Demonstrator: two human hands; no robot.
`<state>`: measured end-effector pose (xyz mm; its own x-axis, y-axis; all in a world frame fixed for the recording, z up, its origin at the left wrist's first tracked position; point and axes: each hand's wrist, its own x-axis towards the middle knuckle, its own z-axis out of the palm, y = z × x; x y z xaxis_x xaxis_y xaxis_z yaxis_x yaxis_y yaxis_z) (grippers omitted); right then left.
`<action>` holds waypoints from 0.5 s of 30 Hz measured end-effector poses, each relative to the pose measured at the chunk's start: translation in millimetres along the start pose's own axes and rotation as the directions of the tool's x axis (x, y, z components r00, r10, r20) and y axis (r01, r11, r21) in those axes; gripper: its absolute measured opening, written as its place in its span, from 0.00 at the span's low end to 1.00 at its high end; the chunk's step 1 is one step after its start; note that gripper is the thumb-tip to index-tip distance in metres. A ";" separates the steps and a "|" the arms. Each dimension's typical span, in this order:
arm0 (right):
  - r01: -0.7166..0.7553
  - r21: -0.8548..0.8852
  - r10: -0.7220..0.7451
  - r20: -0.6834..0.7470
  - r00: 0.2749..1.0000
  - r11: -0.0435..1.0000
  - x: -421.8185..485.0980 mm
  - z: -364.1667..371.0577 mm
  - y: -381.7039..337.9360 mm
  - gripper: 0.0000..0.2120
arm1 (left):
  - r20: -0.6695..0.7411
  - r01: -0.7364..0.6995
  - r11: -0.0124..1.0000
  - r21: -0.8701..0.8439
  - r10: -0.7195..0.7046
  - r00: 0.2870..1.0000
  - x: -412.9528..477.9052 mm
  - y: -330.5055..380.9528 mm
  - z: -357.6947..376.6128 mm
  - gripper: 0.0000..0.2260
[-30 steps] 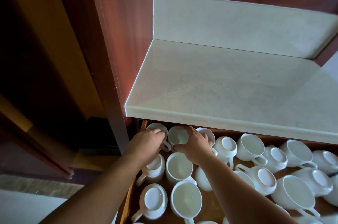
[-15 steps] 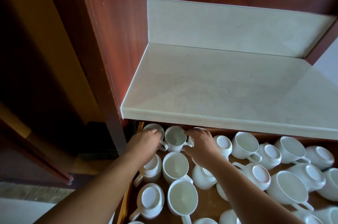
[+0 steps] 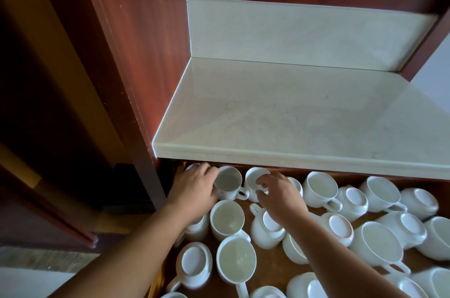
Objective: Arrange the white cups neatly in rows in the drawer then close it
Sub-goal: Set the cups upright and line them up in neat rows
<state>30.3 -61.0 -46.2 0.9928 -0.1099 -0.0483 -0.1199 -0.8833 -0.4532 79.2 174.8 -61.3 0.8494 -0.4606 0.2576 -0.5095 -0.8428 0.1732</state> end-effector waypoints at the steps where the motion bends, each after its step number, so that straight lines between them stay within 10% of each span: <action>1: -0.030 0.012 0.030 -0.027 0.999 0.999 -0.1 -3.2 4.0 0.16 | -0.010 -0.037 0.999 -0.020 0.037 0.999 0.6 6.9 0.4 0.10; 15: -0.026 -0.358 0.021 -0.017 1.000 0.933 6.7 6.5 18.2 0.34 | 0.292 -0.135 0.984 0.114 0.097 0.952 27.7 33.6 5.2 0.03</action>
<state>34.8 -74.8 -60.6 0.9898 -0.1360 -0.0430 -0.1398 -0.9848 -0.1028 86.3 132.3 -53.3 0.7989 -0.6012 -0.0154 -0.6007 -0.7990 0.0277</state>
